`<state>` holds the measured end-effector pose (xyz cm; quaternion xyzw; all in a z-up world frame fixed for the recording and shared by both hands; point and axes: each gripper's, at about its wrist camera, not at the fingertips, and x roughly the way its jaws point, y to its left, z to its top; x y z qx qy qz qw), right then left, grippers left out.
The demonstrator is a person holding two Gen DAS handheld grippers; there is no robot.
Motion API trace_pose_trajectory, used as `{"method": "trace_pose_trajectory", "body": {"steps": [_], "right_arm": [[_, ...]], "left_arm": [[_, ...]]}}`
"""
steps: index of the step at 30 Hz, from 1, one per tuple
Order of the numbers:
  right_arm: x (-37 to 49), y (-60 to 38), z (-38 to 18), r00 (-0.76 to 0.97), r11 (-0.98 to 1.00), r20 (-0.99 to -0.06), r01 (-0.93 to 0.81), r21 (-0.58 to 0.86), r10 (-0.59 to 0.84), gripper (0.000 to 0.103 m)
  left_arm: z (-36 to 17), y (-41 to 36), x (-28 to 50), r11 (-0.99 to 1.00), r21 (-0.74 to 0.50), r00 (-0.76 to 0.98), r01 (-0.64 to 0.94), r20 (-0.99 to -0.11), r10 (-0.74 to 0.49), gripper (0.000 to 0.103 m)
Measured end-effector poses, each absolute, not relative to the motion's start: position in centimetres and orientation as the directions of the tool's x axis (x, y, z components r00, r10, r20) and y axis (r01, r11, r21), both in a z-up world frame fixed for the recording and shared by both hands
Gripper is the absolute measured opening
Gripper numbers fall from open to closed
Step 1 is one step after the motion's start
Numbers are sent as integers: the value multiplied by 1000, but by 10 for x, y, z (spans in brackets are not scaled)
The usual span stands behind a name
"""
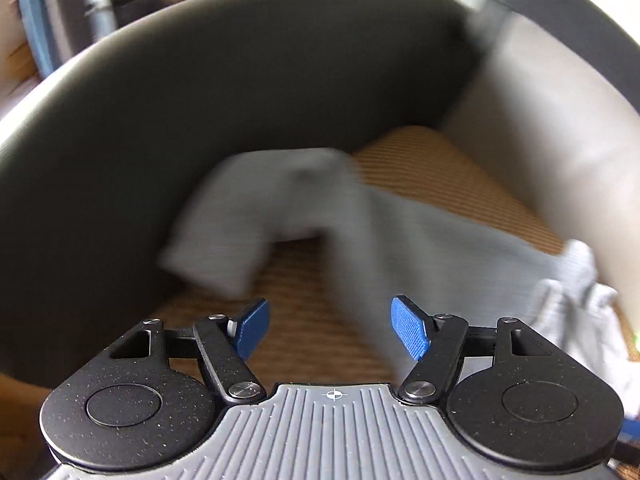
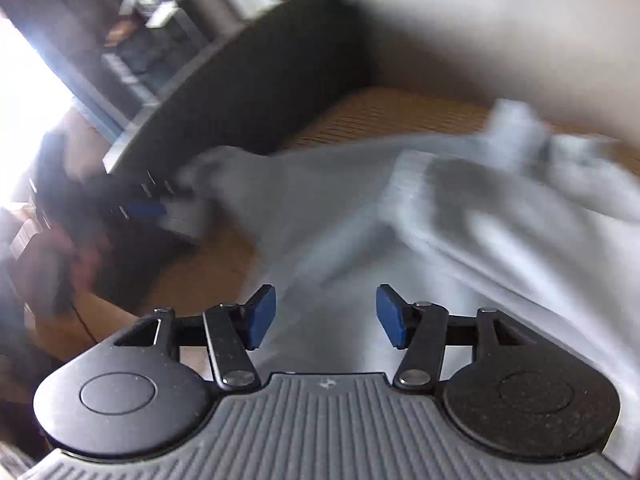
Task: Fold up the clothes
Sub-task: 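Lift the hoodie side with both grippers and fold it over toward the sofa back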
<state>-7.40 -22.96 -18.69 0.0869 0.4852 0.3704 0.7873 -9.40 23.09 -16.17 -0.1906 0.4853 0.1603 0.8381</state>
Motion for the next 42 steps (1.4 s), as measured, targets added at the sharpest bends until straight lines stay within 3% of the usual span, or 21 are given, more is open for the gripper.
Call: {"method": "trace_pose_trajectory", "body": {"steps": [5, 9, 11, 18, 19, 20, 21, 25, 29, 35, 39, 40, 41, 42], "right_arm": [[-52, -100, -203, 152, 604, -667, -600, 524, 729, 62], [-31, -14, -224, 87, 571, -654, -582, 579, 751, 64], [-19, 22, -234, 67, 582, -664, -553, 597, 745, 72], [2, 110, -257, 102, 648, -728, -551, 526, 678, 78], [5, 119, -261, 105, 663, -743, -545, 513, 661, 76], [8, 125, -264, 83, 658, -747, -543, 521, 660, 33], [13, 127, -265, 31, 635, -739, -537, 556, 673, 6], [32, 85, -209, 34, 543, -610, -499, 676, 791, 9], [64, 9, -143, 86, 494, -510, -430, 756, 856, 9], [92, -83, -86, 137, 502, -491, -388, 773, 861, 9], [98, -139, -80, 173, 519, -489, -325, 791, 855, 10], [96, -155, -80, 180, 518, -485, -308, 798, 855, 10], [95, -171, -80, 192, 520, -484, -294, 802, 854, 10], [95, -185, -84, 204, 525, -485, -277, 805, 850, 10]], "left_arm": [[-185, 288, -112, 893, -197, 436, -404, -900, -1, 80], [-204, 315, -127, 906, -240, 434, -347, -898, -72, 80], [-212, 322, -136, 914, -242, 437, -327, -896, -81, 79], [-227, 315, -135, 917, -281, 446, -282, -885, -134, 80], [-227, 317, -135, 911, -291, 451, -292, -882, -137, 80], [-227, 319, -134, 904, -302, 456, -302, -879, -141, 80], [-228, 323, -133, 897, -315, 467, -310, -872, -145, 80], [-215, 313, -114, 898, -336, 524, -283, -839, -149, 81], [-201, 280, -77, 884, -420, 591, -206, -773, -230, 82], [-187, 201, -22, 855, -514, 621, -65, -692, -369, 86], [-201, 142, -8, 927, -375, 602, 12, -738, -306, 89], [-206, 131, -4, 930, -366, 583, 22, -751, -310, 88], [-207, 122, -2, 925, -376, 576, 47, -747, -332, 71], [-207, 113, -1, 919, -387, 569, 73, -741, -357, 33]]}}
